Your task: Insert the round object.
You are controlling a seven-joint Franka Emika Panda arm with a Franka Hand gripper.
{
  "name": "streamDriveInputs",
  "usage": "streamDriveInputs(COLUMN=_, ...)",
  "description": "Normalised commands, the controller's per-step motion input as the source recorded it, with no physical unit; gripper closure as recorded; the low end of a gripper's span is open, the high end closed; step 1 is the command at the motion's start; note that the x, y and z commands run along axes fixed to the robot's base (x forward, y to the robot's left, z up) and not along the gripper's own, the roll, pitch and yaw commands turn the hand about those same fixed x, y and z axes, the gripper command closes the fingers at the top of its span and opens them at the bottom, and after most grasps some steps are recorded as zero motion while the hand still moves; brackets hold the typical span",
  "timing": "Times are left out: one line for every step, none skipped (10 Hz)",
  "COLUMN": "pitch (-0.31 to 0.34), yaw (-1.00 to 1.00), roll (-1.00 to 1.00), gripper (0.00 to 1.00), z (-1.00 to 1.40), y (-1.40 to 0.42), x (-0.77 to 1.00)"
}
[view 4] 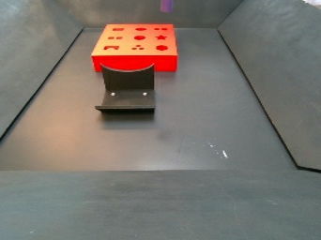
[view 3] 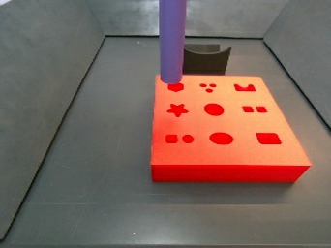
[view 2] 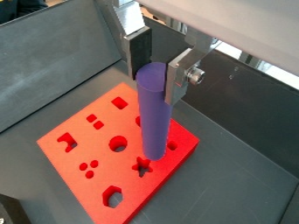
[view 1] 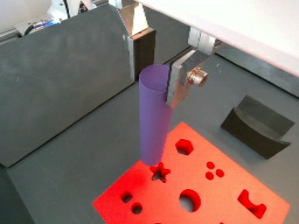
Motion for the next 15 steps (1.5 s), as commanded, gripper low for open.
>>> streamDriveInputs(pitch=-0.010, yaw=0.00, roll=-0.01, gripper=1.00, z=-0.01, y=0.00, x=0.00)
streamDriveInputs(pitch=-0.017, yaw=0.00, roll=-0.01, gripper=1.00, z=-0.02, y=-0.05, x=0.03)
streamDriveInputs(pitch=0.000, yaw=0.03, roll=-0.02, gripper=1.00, z=-0.13, y=-0.15, x=0.80)
streamDriveInputs(pitch=-0.121, yaw=0.00, roll=-0.05, gripper=1.00, z=-0.44, y=-0.04, x=1.00)
streamDriveInputs(pitch=-0.124, yaw=0.00, roll=-0.06, gripper=1.00, z=-0.45, y=0.00, x=1.00)
streamDriveInputs(pitch=-0.124, yaw=0.00, roll=-0.04, gripper=1.00, z=-0.43, y=0.00, x=1.00)
streamDriveInputs(pitch=-0.097, yaw=0.00, roll=-0.01, gripper=1.00, z=-0.41, y=0.00, x=1.00)
streamDriveInputs(pitch=-0.076, yaw=0.00, roll=0.00, gripper=1.00, z=-0.30, y=0.00, x=1.00)
streamDriveInputs(pitch=-0.031, yaw=0.00, roll=0.00, gripper=1.00, z=-0.12, y=0.00, x=1.00)
streamDriveInputs(pitch=-0.013, yaw=0.00, roll=0.03, gripper=1.00, z=0.00, y=0.01, x=1.00)
streamDriveInputs(pitch=0.000, yaw=0.00, roll=0.05, gripper=1.00, z=-0.01, y=0.07, x=1.00)
streamDriveInputs(pitch=0.000, yaw=0.00, roll=0.07, gripper=1.00, z=-0.06, y=0.13, x=0.82)
streamDriveInputs(pitch=-0.006, yaw=0.00, roll=0.07, gripper=1.00, z=-0.11, y=0.14, x=0.80)
streamDriveInputs(pitch=0.000, yaw=0.07, roll=0.10, gripper=1.00, z=-0.15, y=0.13, x=0.76)
streamDriveInputs(pitch=0.000, yaw=0.15, roll=0.10, gripper=1.00, z=-0.16, y=0.09, x=0.65)
